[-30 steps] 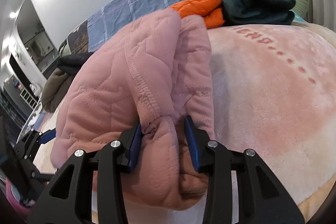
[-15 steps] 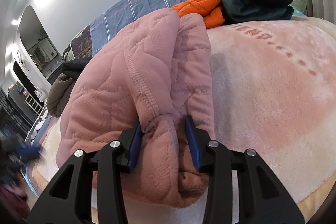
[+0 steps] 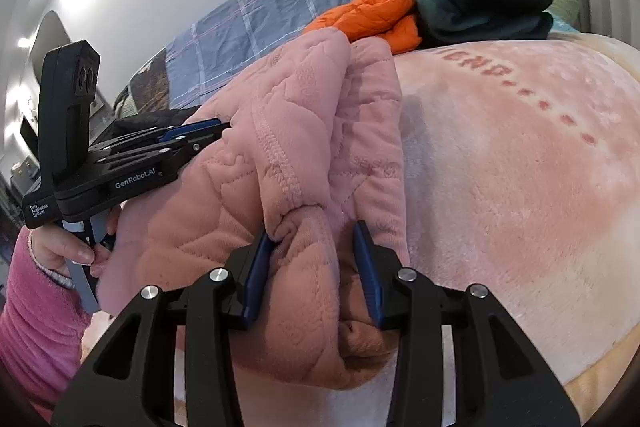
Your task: Fold large clothes
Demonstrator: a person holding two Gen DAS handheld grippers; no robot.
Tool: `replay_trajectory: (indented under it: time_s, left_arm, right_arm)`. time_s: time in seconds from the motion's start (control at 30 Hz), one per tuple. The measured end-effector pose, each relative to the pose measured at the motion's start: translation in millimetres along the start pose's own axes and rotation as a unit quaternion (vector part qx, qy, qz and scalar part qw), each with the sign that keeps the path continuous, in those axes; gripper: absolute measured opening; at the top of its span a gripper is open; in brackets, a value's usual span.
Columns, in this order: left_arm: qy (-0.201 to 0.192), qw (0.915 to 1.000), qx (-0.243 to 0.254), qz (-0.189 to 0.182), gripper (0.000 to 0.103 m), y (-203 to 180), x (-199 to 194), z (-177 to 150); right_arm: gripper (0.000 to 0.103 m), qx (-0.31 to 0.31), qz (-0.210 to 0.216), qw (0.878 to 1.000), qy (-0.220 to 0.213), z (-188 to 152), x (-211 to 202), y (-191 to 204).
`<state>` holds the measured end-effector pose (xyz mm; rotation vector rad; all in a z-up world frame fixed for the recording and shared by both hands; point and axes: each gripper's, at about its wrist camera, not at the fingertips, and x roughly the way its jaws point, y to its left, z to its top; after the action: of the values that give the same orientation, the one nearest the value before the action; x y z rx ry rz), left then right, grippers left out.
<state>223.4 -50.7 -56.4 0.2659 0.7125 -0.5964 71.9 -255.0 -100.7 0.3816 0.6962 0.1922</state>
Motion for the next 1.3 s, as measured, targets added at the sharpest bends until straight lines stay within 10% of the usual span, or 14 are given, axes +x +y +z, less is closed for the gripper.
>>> replay_trajectory:
  time_s: [0.27, 0.43, 1.3]
  left_arm:
    - [0.000, 0.9996, 0.017, 0.022, 0.026, -1, 0, -1]
    - [0.002, 0.9986, 0.029, 0.044, 0.026, 0, 5, 1]
    - [-0.008, 0.9950, 0.058, 0.081, 0.025, -25, -9, 18]
  right_arm:
    - [0.036, -0.062, 0.002, 0.996, -0.060, 47, -35, 26]
    - [0.036, -0.033, -0.016, 0.999, 0.011, 37, 24, 10]
    - [0.039, 0.007, 0.008, 1.000, -0.003, 23, 23, -4]
